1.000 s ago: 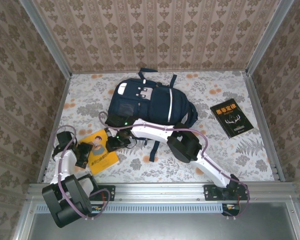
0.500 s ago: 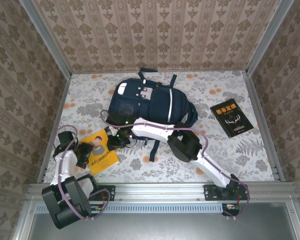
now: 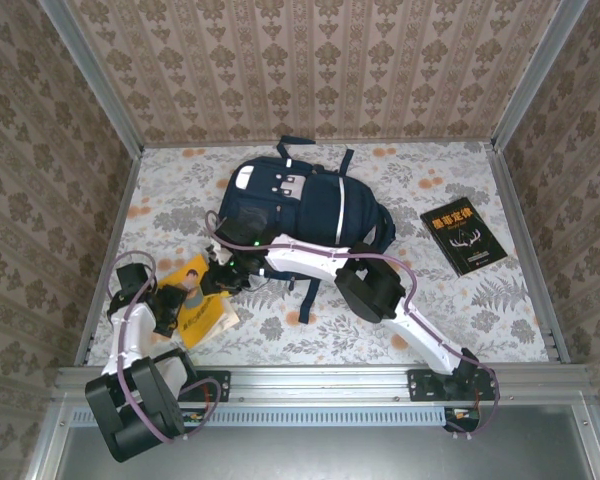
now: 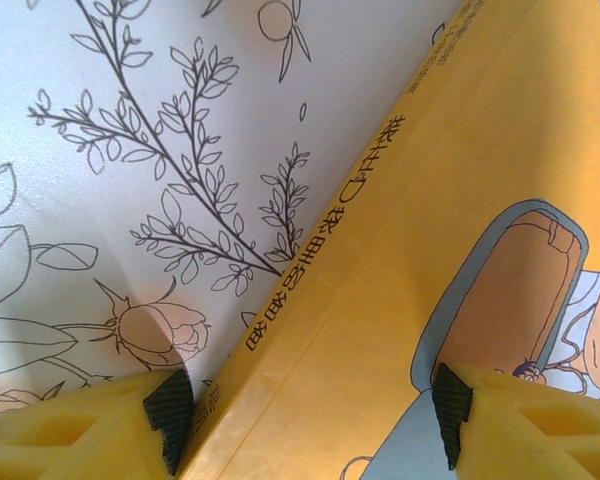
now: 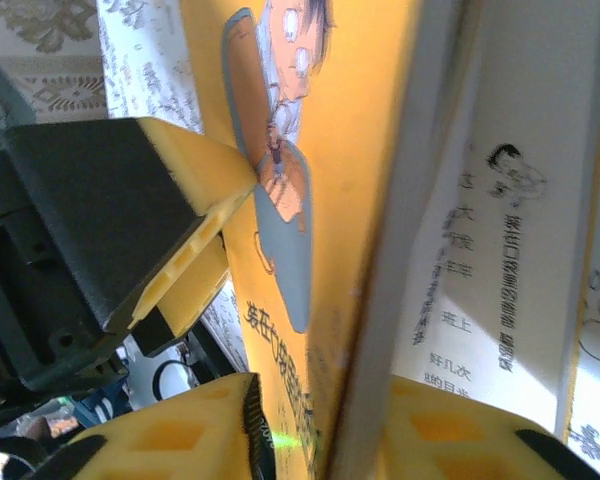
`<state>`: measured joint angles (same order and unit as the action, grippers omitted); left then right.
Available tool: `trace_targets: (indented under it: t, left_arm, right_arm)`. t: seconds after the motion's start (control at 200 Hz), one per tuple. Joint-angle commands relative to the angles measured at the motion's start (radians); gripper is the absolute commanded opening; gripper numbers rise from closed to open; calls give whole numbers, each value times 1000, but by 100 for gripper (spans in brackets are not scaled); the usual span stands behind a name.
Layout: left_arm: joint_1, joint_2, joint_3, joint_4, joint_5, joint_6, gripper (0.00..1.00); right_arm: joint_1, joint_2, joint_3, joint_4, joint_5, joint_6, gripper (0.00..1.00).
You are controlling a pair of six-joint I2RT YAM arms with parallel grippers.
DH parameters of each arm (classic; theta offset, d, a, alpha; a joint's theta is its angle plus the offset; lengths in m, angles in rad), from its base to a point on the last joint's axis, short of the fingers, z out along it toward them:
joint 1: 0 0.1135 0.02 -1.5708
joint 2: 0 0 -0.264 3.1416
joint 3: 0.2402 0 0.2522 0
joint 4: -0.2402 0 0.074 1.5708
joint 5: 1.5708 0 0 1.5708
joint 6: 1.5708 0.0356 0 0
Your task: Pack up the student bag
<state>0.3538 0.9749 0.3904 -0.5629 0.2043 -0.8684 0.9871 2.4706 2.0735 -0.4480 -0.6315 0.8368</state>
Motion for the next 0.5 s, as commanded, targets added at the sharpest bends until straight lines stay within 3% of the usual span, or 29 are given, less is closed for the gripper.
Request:
trace_targets:
  t: [0.0, 0.14, 0.22, 0.38, 0.495]
  left_arm:
    - [-44, 7, -49, 59, 231, -21, 69]
    - [-44, -51, 25, -43, 185, 18, 72]
    - [-44, -93, 92, -122, 139, 47, 72]
    - [-68, -132, 215, -241, 18, 69, 74]
    - [-70, -142, 261, -274, -19, 65, 74]
  right_arm:
    - [10, 7, 34, -75, 58, -34, 26]
    - [-6, -68, -52, -66, 108, -72, 7]
    - [-18, -114, -102, -56, 103, -102, 0]
    - [-15, -188, -167, -124, 96, -247, 0]
    - [-13, -276, -278, -120, 176, -345, 0]
